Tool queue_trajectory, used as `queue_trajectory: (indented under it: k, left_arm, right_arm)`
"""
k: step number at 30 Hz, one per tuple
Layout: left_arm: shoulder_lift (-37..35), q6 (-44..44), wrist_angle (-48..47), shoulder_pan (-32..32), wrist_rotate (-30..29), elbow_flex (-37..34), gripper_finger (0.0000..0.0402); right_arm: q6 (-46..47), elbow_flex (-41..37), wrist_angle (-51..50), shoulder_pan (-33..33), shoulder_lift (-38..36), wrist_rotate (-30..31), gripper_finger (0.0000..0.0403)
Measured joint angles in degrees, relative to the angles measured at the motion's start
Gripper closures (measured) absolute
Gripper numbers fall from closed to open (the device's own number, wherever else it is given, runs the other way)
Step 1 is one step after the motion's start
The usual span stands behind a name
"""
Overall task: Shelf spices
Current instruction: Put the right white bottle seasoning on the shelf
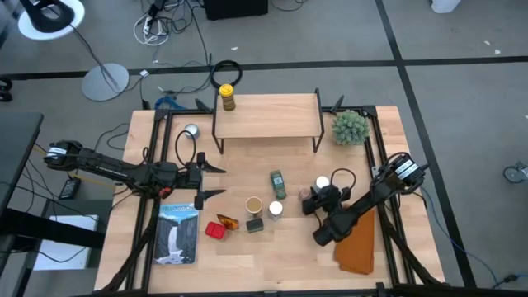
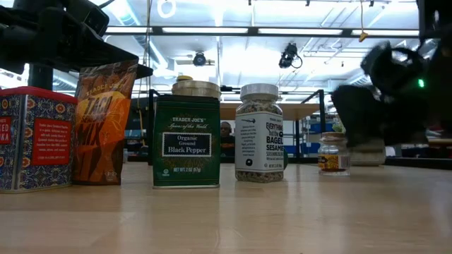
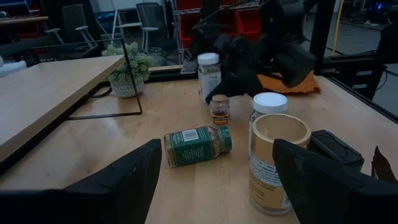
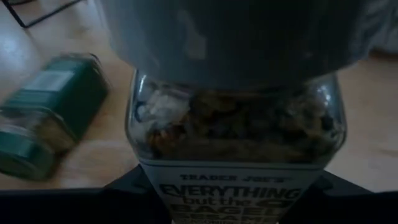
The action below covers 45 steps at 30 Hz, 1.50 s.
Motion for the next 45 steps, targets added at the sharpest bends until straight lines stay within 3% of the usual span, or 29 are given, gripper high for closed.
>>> queue_trajectory:
  k: [6, 11, 20, 24, 27, 31, 34, 37, 45]
  left_arm:
    - [0.0, 0.0, 0.0, 0.0, 0.0, 0.0, 0.009]
    - [0.0, -0.3, 0.0, 0.0, 0.0, 0.0, 0.009]
    - [0.0, -0.4, 0.0, 0.0, 0.0, 0.0, 0.009]
    - [0.0, -0.4, 0.0, 0.0, 0.0, 0.0, 0.009]
    - [0.0, -0.4, 0.0, 0.0, 0.0, 0.0, 0.009]
    - [0.0, -0.2, 0.0, 0.0, 0.0, 0.0, 0.009]
    - [0.0, -0.2, 0.0, 0.0, 0.0, 0.0, 0.009]
    - [0.0, -0.3, 0.0, 0.0, 0.0, 0.0, 0.009]
    - [0.0, -4.7, -0.6, -0.2, 0.0, 0.0, 0.009]
  right_arm:
    - [-2.7, 12.4, -17.8, -1.7, -0.1, 1.0, 0.0208]
    - [-10.1, 24.4, -28.3, -5.5, -0.1, 2.4, 0.0208]
    - [-34.2, 41.8, -29.7, -16.6, -0.1, 7.8, 0.0208]
    - [-47.0, 47.3, -23.6, -22.8, -0.1, 8.3, 0.0208]
    - [-61.3, 49.1, -11.9, -27.6, -0.1, 7.3, 0.0208]
    - [-82.8, 49.2, 10.0, -33.9, -0.2, -1.1, 0.0208]
    - [-92.2, 48.9, 24.8, -37.9, -0.2, -6.2, 0.0206]
    - [-95.4, 48.6, 31.6, -41.2, -0.2, -6.8, 0.0204]
    - [-92.3, 45.3, 33.3, -47.8, 2.1, -8.4, 0.0204]
